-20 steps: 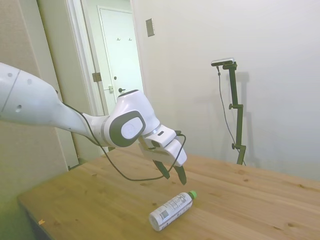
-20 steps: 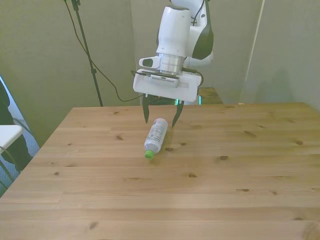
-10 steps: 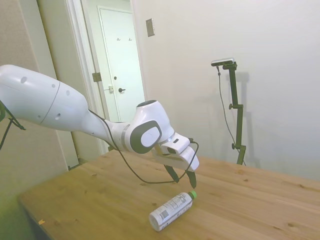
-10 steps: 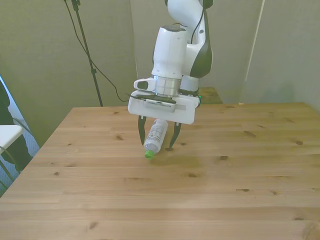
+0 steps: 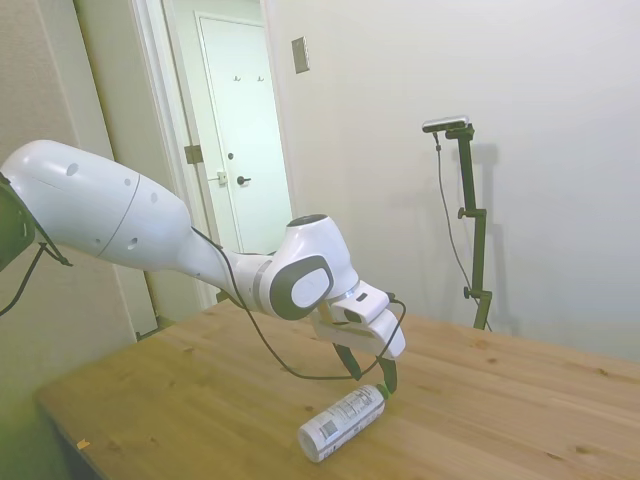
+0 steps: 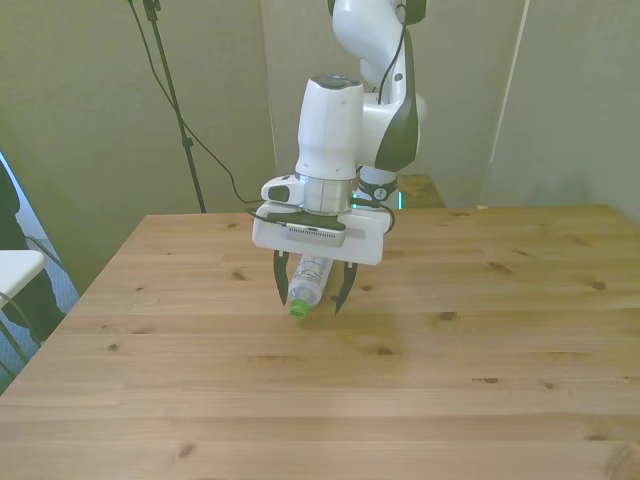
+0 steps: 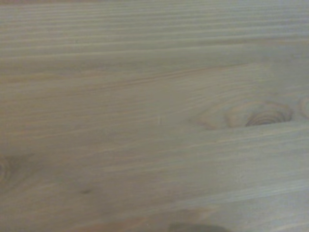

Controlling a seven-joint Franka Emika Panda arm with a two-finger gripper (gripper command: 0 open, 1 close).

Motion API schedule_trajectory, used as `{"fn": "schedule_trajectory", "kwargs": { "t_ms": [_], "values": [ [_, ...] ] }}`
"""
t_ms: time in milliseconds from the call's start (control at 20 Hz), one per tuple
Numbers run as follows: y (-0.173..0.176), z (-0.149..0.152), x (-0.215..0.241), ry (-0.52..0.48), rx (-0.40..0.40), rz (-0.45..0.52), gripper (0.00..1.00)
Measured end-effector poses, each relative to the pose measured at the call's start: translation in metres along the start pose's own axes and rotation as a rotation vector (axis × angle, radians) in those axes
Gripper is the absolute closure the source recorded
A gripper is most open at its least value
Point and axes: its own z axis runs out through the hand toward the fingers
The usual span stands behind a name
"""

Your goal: Stand the water bottle

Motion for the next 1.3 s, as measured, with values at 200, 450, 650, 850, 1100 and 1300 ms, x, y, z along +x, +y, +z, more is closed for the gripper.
{"fn": "schedule_trajectory", "kwargs": {
  "t_ms": [200, 450, 650, 850, 1100, 1300],
  "values": [
    [0.0, 0.01, 0.0, -0.01, -0.01, 0.004, 0.0],
    [0.002, 0.008, 0.002, -0.048, -0.028, 0.018, 0.0],
    [0.004, 0.008, 0.003, -0.058, -0.038, 0.023, 0.0],
    [0.006, 0.01, 0.008, -0.061, -0.042, 0.034, 0.0],
    [0.007, 0.015, 0.012, -0.063, -0.045, 0.044, 0.0],
    [0.005, 0.016, 0.016, -0.062, -0.039, 0.053, 1.0]
  ]
}}
